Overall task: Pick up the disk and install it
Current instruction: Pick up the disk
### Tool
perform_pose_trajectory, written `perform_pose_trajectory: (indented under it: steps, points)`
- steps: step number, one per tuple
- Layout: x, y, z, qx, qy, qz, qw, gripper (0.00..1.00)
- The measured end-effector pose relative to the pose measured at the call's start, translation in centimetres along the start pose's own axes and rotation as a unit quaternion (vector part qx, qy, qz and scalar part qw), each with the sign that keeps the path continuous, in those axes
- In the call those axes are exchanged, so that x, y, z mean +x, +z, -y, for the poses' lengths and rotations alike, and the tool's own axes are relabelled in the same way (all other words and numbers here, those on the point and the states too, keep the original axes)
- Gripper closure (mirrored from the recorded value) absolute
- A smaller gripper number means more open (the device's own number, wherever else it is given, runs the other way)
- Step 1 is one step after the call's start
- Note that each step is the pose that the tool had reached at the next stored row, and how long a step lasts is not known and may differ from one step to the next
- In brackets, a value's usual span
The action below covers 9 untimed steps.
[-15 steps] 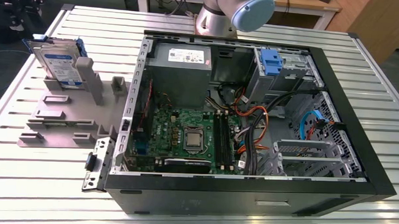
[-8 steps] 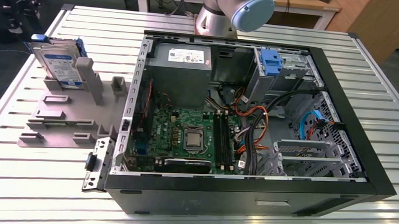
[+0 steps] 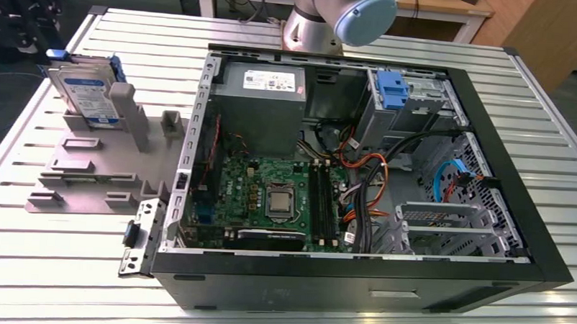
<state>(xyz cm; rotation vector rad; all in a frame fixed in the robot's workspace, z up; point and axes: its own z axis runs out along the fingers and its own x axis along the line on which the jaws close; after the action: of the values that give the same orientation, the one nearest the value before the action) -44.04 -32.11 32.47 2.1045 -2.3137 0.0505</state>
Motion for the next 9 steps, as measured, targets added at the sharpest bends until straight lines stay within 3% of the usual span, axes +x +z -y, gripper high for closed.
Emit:
perform_pose_trajectory:
  steps: [4, 9]
  points:
    - [-0.15, 0.34, -0.02, 0.0002, -0.003, 0.0001, 0.99999, 0.53]
    - [-0.24, 1.21, -0.03, 0.0001, -0.003, 0.0001, 0.99999, 0.53]
